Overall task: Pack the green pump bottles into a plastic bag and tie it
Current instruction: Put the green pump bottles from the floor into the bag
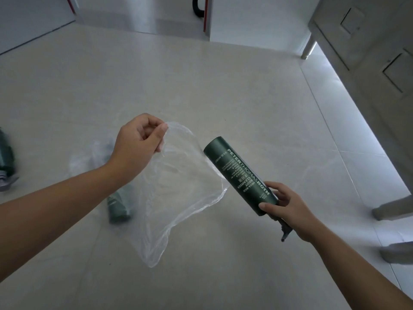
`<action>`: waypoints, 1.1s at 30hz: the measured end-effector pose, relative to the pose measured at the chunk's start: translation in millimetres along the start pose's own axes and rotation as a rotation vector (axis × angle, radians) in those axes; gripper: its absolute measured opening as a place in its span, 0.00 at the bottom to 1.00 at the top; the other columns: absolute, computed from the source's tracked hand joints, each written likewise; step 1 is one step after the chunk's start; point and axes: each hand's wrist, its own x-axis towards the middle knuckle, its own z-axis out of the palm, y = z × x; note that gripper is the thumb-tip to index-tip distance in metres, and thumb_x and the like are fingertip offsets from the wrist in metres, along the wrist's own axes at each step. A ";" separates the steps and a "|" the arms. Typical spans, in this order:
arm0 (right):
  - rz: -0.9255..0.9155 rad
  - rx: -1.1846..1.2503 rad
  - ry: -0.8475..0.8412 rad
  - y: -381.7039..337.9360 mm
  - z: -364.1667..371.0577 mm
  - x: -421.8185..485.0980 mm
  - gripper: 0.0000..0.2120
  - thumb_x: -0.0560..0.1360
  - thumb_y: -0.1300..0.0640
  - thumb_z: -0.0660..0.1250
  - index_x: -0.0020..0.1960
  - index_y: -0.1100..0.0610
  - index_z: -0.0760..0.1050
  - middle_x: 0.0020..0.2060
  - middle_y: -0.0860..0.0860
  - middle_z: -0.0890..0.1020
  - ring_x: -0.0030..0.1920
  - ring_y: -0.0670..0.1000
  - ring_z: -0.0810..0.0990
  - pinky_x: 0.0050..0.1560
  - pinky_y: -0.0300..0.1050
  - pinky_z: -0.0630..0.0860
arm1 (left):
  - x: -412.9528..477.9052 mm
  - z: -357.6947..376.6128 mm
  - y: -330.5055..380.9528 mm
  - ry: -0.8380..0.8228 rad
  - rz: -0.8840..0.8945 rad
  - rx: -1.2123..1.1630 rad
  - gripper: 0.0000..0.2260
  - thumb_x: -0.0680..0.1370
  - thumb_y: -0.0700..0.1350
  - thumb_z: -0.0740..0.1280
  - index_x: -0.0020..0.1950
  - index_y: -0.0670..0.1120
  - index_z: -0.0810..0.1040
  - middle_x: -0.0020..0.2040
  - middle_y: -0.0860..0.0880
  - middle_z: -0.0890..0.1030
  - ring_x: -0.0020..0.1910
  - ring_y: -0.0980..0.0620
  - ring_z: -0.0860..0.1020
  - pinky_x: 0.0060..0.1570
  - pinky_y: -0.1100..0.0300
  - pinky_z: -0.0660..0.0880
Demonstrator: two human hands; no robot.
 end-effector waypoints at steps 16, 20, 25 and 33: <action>-0.057 -0.086 -0.380 -28.5 25.9 -8.8 0.25 0.62 0.58 0.73 0.58 0.47 0.74 0.51 0.54 0.82 0.43 0.49 0.79 0.38 0.44 0.73 | -10.4 -20.1 11.1 0.037 -0.037 0.025 0.07 0.77 0.41 0.63 0.39 0.48 0.73 0.23 0.54 0.75 0.24 0.60 0.70 0.28 0.70 0.69; -0.049 -0.098 -0.406 -30.4 43.2 -4.4 0.25 0.63 0.59 0.72 0.58 0.48 0.73 0.50 0.55 0.82 0.39 0.46 0.79 0.35 0.40 0.72 | -13.9 -24.4 15.6 0.043 -0.043 0.028 0.07 0.77 0.41 0.63 0.39 0.47 0.73 0.22 0.54 0.75 0.23 0.60 0.70 0.28 0.70 0.69; -0.033 -0.120 -0.304 -32.7 86.0 7.1 0.20 0.67 0.61 0.73 0.55 0.46 0.73 0.47 0.57 0.80 0.36 0.50 0.76 0.32 0.40 0.73 | -20.2 -34.1 22.2 0.038 -0.034 0.057 0.07 0.77 0.40 0.63 0.39 0.47 0.73 0.22 0.53 0.75 0.24 0.60 0.70 0.27 0.70 0.69; 0.100 -0.002 -0.259 -40.8 155.6 32.0 0.24 0.68 0.57 0.72 0.62 0.54 0.70 0.45 0.56 0.81 0.35 0.51 0.79 0.35 0.42 0.75 | -37.4 -50.8 39.5 -0.009 -0.054 -0.006 0.07 0.76 0.38 0.63 0.39 0.44 0.74 0.23 0.53 0.73 0.24 0.58 0.70 0.28 0.67 0.71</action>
